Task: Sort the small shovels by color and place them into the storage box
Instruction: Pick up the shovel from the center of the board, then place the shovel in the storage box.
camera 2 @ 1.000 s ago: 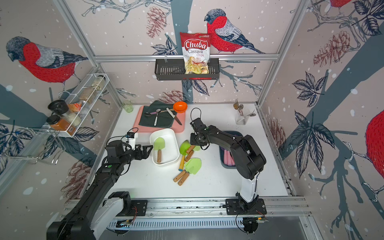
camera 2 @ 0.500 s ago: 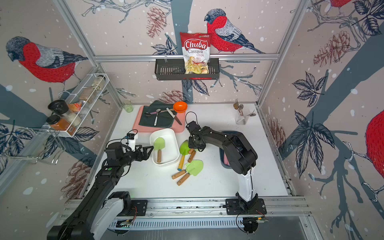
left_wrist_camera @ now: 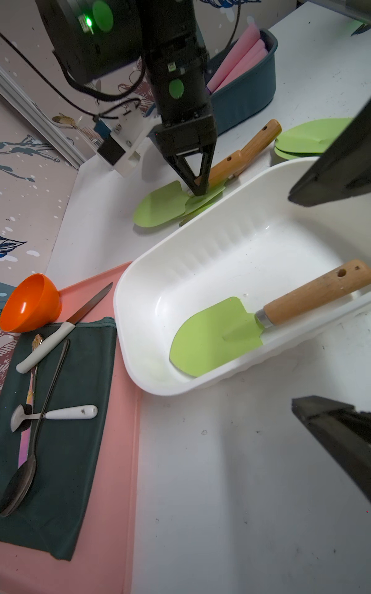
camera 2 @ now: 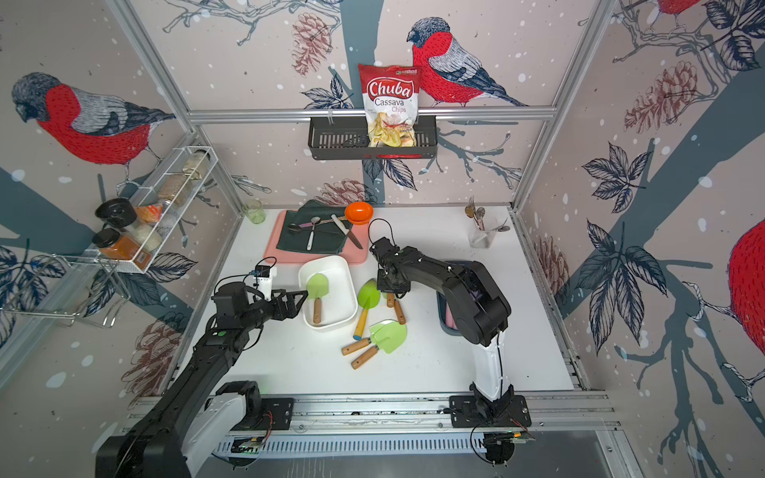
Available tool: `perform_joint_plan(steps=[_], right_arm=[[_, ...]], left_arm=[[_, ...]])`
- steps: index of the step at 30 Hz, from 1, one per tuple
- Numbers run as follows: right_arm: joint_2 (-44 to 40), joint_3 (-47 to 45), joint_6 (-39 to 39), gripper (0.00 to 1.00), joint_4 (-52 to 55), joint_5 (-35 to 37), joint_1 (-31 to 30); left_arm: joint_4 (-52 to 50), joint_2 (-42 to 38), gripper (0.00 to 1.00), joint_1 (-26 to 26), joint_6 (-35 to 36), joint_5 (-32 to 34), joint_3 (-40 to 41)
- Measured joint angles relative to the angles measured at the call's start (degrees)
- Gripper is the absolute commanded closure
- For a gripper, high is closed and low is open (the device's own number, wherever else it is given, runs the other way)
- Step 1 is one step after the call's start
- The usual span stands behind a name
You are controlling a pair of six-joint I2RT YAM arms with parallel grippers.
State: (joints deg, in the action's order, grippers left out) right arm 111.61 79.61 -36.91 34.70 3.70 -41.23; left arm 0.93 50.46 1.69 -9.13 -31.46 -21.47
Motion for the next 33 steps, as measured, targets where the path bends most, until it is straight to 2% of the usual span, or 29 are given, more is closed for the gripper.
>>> perform_joint_plan(steps=[8,13,20,25,33], right_arm=[[-4.3,-0.7,1.1,0.97,-0.1,1.5,-1.3],[-3.7,7.6,3.2,0.97,1.1,3.8,-6.6],[4.6,19.5,5.2,0.97,1.6,2.3,-13.8],[11.9,24.2,5.2,0.97,3.4,-0.5,-15.0],[18.1,28.8,5.0,0.95,2.9,-4.1,-14.4]], left_arm=[[0.5,4.4,0.04,0.0,-2.1,0.1,-1.1],[1.4,11.0,0.04,0.1,-6.2,1.0,-3.7],[1.4,12.8,0.05,2.8,-9.4,4.9,-6.0],[1.4,14.3,0.04,4.4,-10.9,6.6,-5.7],[1.4,15.8,0.04,5.3,-13.1,7.5,-5.7]])
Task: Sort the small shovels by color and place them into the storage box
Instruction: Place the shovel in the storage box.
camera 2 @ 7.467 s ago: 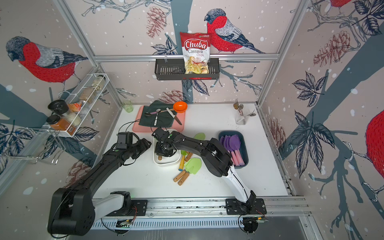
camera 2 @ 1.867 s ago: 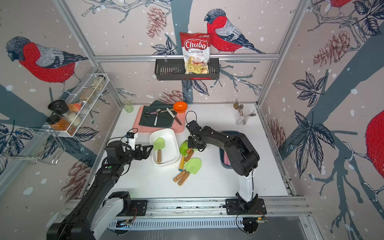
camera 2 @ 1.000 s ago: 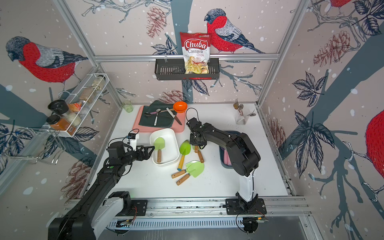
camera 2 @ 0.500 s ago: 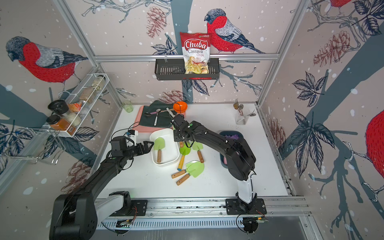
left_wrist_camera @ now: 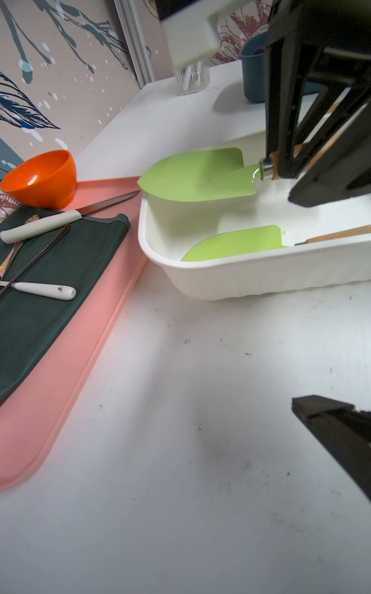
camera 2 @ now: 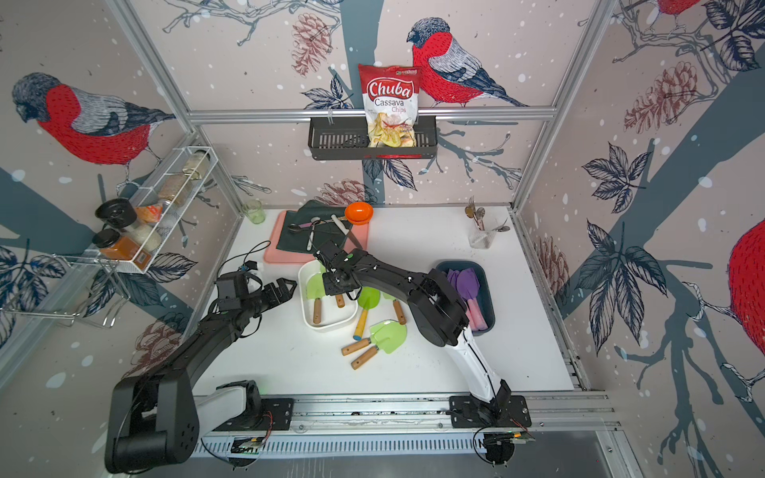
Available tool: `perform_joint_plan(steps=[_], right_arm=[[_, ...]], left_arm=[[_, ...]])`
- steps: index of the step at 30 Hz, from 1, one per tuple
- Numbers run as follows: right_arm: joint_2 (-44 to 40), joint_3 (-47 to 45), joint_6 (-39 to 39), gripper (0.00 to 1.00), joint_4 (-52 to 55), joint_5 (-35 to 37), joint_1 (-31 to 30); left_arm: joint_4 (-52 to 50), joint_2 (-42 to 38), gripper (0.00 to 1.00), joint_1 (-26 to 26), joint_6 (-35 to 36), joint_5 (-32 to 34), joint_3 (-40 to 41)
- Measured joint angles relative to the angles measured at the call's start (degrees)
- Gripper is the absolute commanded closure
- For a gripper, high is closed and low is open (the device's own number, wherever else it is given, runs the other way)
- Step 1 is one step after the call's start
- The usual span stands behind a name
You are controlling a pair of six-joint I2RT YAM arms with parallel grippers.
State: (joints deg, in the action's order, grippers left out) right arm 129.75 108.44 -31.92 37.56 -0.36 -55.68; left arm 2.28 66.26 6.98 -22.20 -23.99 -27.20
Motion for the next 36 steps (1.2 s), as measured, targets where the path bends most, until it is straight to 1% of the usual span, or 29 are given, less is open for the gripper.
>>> perform_joint_plan(steps=[9,17,20,23,24,27,29,36], right_arm=[[2.5,0.7,-1.1,0.92,-0.4,-1.4,0.6],[2.5,0.5,-1.5,0.91,1.0,-2.1,-0.6],[2.9,0.5,-1.7,0.89,1.9,-2.2,-0.9],[3.3,0.5,-2.6,0.84,2.1,-1.9,-0.6],[3.3,0.5,-2.6,0.81,2.2,-1.6,-0.5],[3.4,0.5,-3.0,0.67,2.8,-1.0,-0.1],[3.4,0.5,-3.0,0.66,2.8,-0.7,0.0],[3.7,0.3,-3.0,0.66,2.6,-0.2,0.1]], left_arm=[[0.0,0.1,0.04,0.0,-0.3,-0.3,0.0],[0.0,0.3,0.05,0.0,-0.4,-1.3,0.2],[0.0,0.3,0.05,0.0,-0.5,-1.5,0.3],[0.0,0.3,0.05,0.0,-0.5,-1.5,0.4],[0.0,0.3,0.05,0.0,-0.5,-1.6,0.5],[0.0,0.4,0.05,0.0,-0.5,-1.7,0.5],[0.0,0.4,0.05,0.0,-0.5,-1.9,0.5],[0.0,0.6,0.05,0.0,-0.5,-2.5,0.6]])
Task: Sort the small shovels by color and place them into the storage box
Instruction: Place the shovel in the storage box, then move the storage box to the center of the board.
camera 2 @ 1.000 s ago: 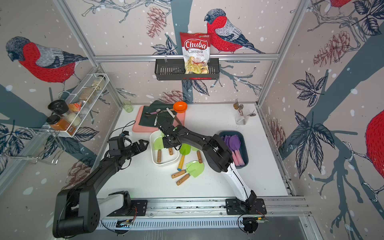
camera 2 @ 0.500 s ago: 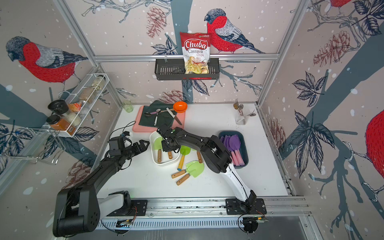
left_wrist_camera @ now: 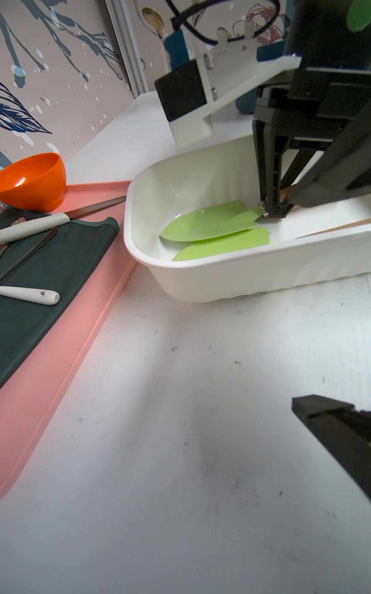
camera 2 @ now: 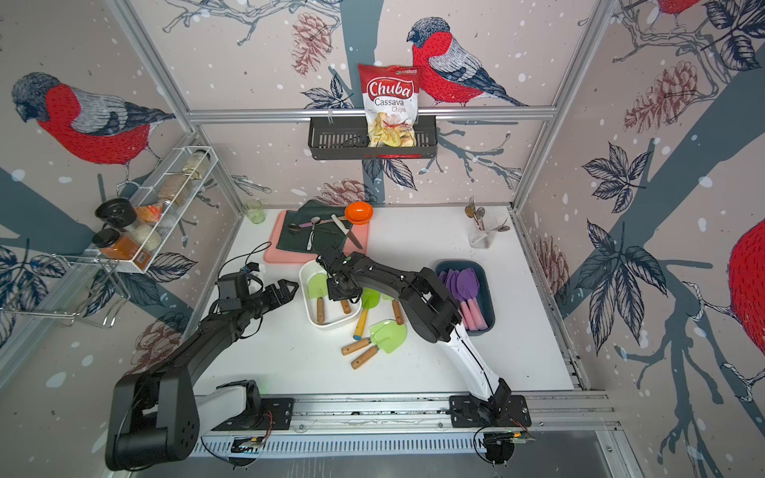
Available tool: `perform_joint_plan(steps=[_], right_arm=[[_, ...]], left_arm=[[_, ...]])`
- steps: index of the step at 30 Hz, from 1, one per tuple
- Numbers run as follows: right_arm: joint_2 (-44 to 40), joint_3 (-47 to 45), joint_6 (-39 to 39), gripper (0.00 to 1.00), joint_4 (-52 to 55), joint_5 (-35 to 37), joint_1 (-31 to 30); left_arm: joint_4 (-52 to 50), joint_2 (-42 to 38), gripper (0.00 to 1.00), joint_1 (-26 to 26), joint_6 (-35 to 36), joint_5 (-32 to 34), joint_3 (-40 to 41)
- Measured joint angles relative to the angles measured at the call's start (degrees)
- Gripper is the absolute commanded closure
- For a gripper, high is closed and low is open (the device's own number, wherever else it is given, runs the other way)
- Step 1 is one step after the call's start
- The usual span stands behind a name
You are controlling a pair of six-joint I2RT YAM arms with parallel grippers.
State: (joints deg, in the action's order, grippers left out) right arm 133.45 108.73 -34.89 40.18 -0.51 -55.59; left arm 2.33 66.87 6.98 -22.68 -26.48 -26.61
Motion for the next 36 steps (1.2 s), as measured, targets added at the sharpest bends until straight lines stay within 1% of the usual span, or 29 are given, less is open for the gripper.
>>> perform_joint_plan(steps=[3,6,9,11,14,16,19,21,23,27,36], right_arm=[[0.0,0.0,0.0,0.64,0.0,0.0,-0.1],[0.0,0.9,0.0,0.54,0.4,0.5,-0.4],[-2.0,1.8,0.1,0.49,1.0,1.6,-1.0],[-5.1,1.4,0.1,0.47,0.8,2.7,-1.1],[-12.1,-3.9,0.2,0.43,-1.3,4.1,-0.5],[-17.2,-10.7,-0.1,0.41,-4.9,4.1,1.4],[-22.3,-21.2,-2.2,0.39,-10.2,1.5,5.5],[-23.8,-26.0,-3.9,0.38,-12.8,0.0,7.0],[-24.0,-28.0,-4.5,0.38,-14.8,-1.9,6.9],[-23.4,-28.3,-5.6,0.39,-18.8,-5.0,5.5],[-20.0,-26.2,-7.3,0.4,-21.2,-7.1,0.8]], left_arm=[[0.0,0.1,0.05,0.0,0.0,-0.3,0.0],[0.1,0.2,0.05,0.0,0.0,-0.4,0.1],[0.4,0.4,0.05,0.0,0.0,-0.9,0.1],[0.4,0.7,0.05,0.0,0.0,-1.7,0.0],[0.4,1.4,0.05,0.0,0.0,-2.5,-0.4],[0.5,1.7,0.05,0.0,0.1,-2.8,-0.6],[0.5,1.7,0.05,0.0,0.2,-3.1,-1.0],[0.5,1.7,0.05,0.0,0.3,-3.2,-1.1],[0.5,1.4,0.05,0.0,0.5,-3.3,-1.1],[0.6,0.8,0.05,0.0,0.7,-3.3,-1.0],[0.3,-1.3,0.04,0.0,2.3,-2.4,-1.6]])
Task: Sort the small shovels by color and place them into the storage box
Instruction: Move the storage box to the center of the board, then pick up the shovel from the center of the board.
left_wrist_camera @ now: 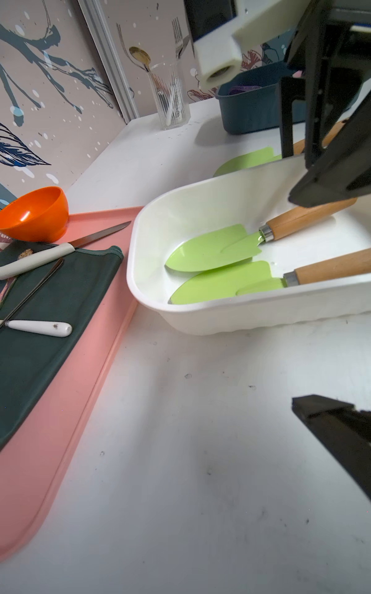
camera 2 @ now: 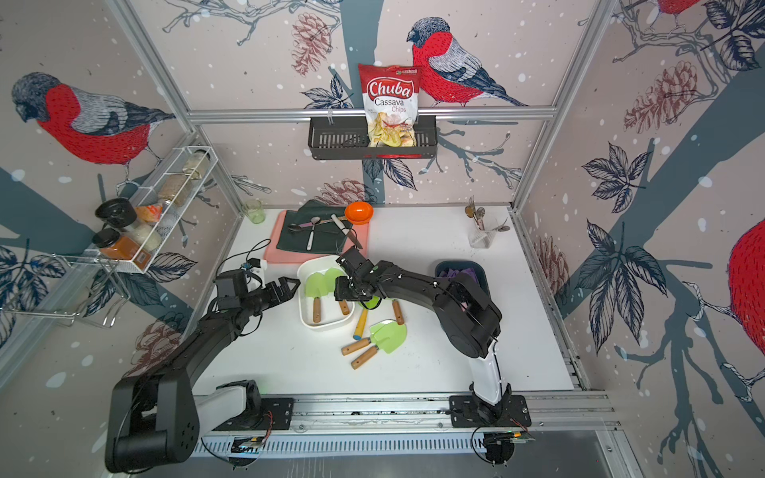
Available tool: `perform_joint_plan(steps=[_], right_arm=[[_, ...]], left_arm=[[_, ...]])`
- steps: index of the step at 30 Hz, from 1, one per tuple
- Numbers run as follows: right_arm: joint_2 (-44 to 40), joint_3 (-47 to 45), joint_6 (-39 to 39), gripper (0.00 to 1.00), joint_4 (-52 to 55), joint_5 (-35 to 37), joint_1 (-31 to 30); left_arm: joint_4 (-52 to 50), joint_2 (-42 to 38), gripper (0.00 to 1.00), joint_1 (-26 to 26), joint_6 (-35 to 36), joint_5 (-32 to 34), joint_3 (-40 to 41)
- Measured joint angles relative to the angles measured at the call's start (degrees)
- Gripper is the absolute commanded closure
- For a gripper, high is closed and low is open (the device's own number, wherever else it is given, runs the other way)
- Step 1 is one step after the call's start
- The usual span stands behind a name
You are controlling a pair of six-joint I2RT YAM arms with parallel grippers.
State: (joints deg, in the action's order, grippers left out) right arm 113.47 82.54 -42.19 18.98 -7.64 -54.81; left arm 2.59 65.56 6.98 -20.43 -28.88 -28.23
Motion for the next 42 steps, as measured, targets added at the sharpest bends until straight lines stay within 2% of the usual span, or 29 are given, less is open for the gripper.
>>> perform_joint_plan(steps=[14,19,22,28,32,37,42], right_arm=[[1.2,1.5,-1.7,0.41,-0.8,0.2,-2.9],[-3.1,0.8,-1.5,0.41,-0.4,3.2,-2.5],[-7.6,-1.5,-0.9,0.41,0.2,4.9,-1.1],[-20.7,-14.1,0.2,0.41,2.3,8.7,6.6],[-32.2,-25.6,-0.6,0.41,3.3,10.0,11.2],[-45.8,-36.6,-4.5,0.41,3.3,11.8,13.5],[-53.5,-43.1,-7.5,0.41,2.5,13.0,14.4]], left_arm=[[-3.5,-6.3,0.04,0.0,6.3,4.8,-2.8],[-6.1,-6.3,0.04,-0.7,7.4,3.6,-4.6],[-7.6,-5.3,0.06,-3.6,8.5,3.4,-7.2],[-11.5,0.9,0.15,-15.1,10.4,3.5,-15.2],[-15.7,7.6,0.18,-26.6,11.4,5.4,-23.0],[-20.9,15.9,0.25,-40.2,10.0,10.8,-30.4],[-25.9,24.7,0.35,-48.4,5.9,16.6,-36.0]])
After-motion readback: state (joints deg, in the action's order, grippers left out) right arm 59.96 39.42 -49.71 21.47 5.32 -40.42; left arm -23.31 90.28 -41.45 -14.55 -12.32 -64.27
